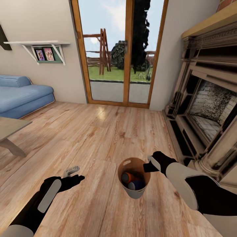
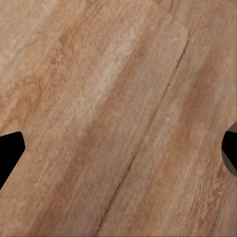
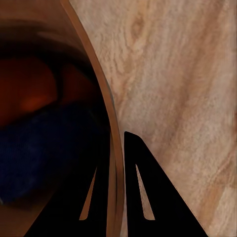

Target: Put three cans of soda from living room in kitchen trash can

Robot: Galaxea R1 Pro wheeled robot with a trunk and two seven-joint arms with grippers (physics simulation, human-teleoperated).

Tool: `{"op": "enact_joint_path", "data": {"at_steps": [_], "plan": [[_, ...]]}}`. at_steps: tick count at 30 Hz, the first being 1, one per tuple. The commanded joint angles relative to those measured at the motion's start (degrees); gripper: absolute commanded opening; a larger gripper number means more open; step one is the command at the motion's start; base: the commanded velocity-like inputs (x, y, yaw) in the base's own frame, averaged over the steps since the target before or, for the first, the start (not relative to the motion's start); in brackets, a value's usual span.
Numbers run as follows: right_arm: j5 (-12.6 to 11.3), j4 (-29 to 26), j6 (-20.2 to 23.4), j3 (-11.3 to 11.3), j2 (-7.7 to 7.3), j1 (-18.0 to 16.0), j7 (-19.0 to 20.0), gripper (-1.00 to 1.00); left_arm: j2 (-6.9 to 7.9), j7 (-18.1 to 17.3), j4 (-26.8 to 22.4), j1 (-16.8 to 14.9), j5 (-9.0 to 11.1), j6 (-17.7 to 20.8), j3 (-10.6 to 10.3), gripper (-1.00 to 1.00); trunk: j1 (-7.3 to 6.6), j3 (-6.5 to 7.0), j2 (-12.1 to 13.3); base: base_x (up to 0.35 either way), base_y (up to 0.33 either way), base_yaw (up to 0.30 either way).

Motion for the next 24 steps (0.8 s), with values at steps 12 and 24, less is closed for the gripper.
{"op": "enact_joint_path", "data": {"at_steps": [12,24], "plan": [[-0.78,-0.11,-0.10,-2.59,-0.74,0.05,0.36,-1.00,-0.02,0.19,-0.22,0.00,0.02,-0.62,0.02,1.00,1.75,-1.43,-3.20,0.000,0.000,0.000],[-0.76,-0.11,-0.10,-2.64,-0.75,0.05,0.36,-1.00,-0.03,0.24,-0.34,0.00,0.00,-0.70,-0.03,1.00,1.87,-2.54,-3.27,0.000,0.000,0.000]]}}
